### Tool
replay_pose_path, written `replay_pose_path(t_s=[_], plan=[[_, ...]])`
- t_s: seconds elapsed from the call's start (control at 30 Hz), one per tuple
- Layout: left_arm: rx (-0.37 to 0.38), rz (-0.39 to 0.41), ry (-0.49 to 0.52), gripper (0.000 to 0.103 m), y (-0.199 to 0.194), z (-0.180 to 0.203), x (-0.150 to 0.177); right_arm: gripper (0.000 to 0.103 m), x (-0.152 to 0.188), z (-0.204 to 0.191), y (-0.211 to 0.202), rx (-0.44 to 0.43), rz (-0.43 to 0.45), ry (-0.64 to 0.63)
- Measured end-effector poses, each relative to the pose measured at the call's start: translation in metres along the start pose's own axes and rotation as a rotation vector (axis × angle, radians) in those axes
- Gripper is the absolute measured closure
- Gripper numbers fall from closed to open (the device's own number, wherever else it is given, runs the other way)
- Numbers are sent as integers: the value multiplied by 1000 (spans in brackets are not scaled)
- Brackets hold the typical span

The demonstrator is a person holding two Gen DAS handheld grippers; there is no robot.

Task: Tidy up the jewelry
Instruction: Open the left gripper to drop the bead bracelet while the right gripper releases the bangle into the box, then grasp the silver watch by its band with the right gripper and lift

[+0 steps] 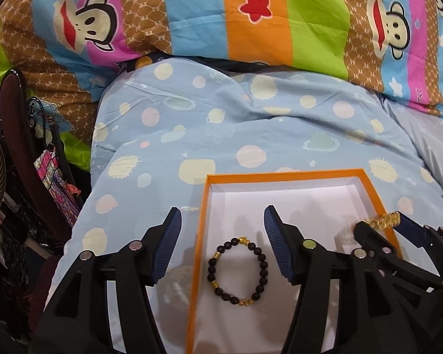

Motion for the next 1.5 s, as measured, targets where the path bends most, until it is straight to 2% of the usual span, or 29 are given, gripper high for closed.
replay_pose_path(t_s=[0.13,0.27,0.43,0.6,0.7,0.83,1.0,1.2,1.5], plan=[[1,45,-34,45,-38,-22,-2,46,-1,20,-42,2,71,25],[4,66,-87,43,-81,-47,13,45,12,44,-90,-9,127,65],[13,59,-108,43,-125,-57,51,44,48,61,-137,-25,143,77],[29,35,-112,43,-156,-46,97,44,103,63,-168,-20,125,41],[62,9,-124,43,-168,-33,124,44,136,66,-177,-33,94,44],[68,-16,-111,43,-176,-18,151,44,171,67,-182,-25,61,24],[93,-53,-111,43,-175,0,175,44,197,73,-180,-17,28,34],[103,-85,-111,43,-166,15,197,44,209,76,-170,-13,-4,44],[87,-110,-118,43,-162,12,218,46,210,57,-161,-82,-56,69]])
Point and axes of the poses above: each gripper's, at about its wrist camera, not at the fingertips, and y roughly the way its jaws point, z to its right, x to its underside, the point moved 9 cm from there along y, roughly the way its jaws point, and after that the axes turned 13 degrees about x, right-handed, at the moved point
